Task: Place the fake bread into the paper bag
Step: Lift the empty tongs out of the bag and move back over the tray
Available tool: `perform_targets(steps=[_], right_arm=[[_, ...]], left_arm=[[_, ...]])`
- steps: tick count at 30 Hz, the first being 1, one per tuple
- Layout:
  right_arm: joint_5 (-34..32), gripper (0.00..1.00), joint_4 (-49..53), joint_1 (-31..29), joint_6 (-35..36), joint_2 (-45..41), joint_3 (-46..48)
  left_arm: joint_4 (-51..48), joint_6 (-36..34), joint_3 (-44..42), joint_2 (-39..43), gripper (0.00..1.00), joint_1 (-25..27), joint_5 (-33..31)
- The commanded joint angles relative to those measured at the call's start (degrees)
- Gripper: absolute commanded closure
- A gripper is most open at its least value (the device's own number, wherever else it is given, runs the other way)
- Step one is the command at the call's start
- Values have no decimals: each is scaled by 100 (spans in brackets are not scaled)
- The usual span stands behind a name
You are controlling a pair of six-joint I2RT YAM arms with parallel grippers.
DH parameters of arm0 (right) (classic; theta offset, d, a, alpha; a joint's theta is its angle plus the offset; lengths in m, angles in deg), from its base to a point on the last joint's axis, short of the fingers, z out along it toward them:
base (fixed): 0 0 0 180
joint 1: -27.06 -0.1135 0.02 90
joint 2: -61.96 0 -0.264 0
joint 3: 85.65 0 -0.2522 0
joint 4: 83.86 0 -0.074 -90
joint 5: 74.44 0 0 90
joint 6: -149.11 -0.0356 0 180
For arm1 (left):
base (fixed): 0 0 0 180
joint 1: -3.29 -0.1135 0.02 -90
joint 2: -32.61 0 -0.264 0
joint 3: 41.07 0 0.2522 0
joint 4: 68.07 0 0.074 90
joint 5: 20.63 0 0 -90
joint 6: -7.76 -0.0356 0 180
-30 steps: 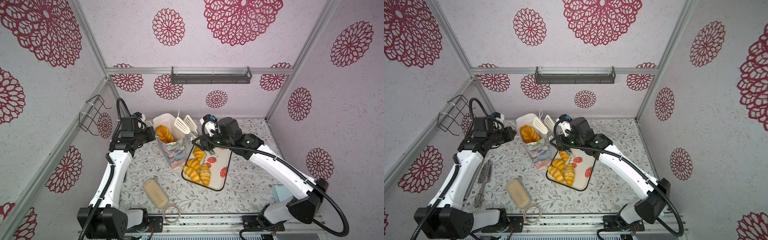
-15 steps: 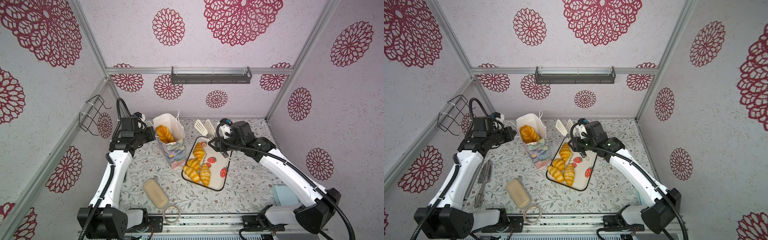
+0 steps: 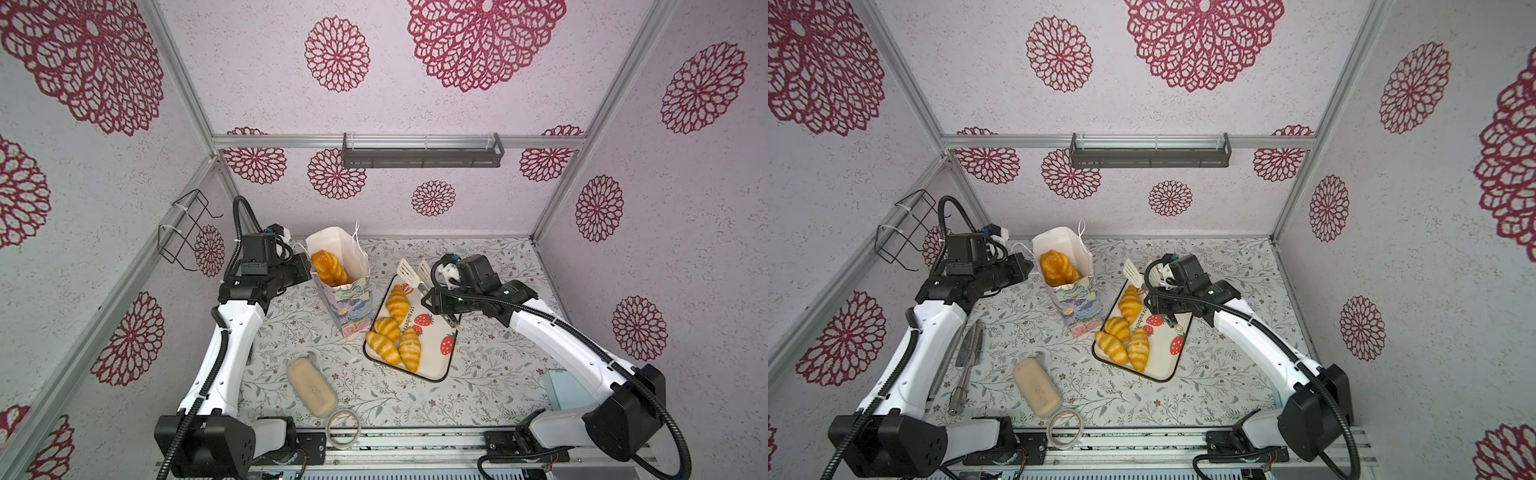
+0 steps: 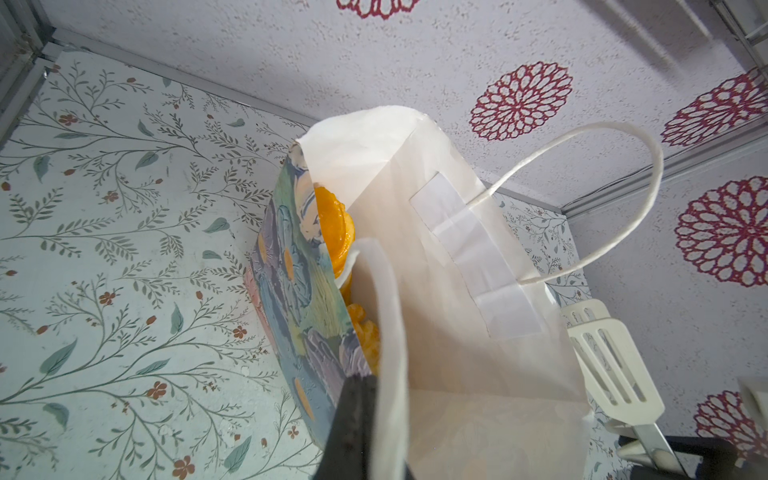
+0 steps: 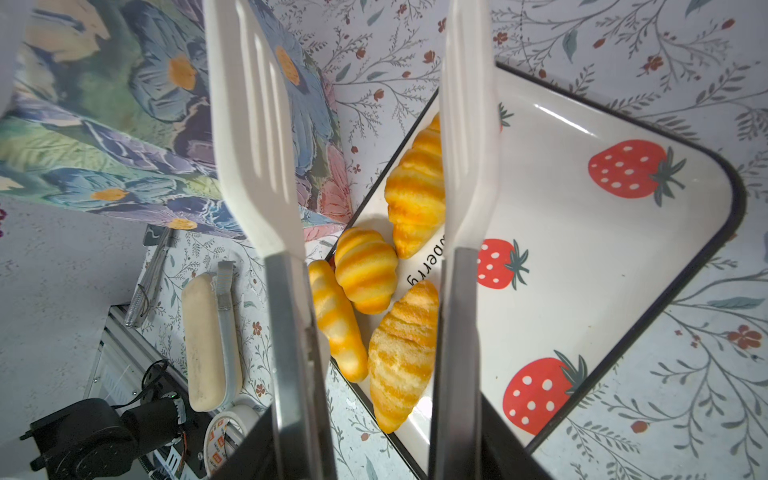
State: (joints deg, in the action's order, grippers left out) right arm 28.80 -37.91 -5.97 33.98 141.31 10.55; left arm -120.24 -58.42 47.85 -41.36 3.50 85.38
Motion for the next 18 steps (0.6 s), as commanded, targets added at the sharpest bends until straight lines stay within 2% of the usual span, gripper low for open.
perform_targets(steps=[1,18], right_arm=[[-11,45,-338,34,-93,68,31],[222,42,-870,34,-212,706,480]], left_arm=[[83,12,-45,23,100,-39,8],[85,5,-54,6,100,-30,-3]])
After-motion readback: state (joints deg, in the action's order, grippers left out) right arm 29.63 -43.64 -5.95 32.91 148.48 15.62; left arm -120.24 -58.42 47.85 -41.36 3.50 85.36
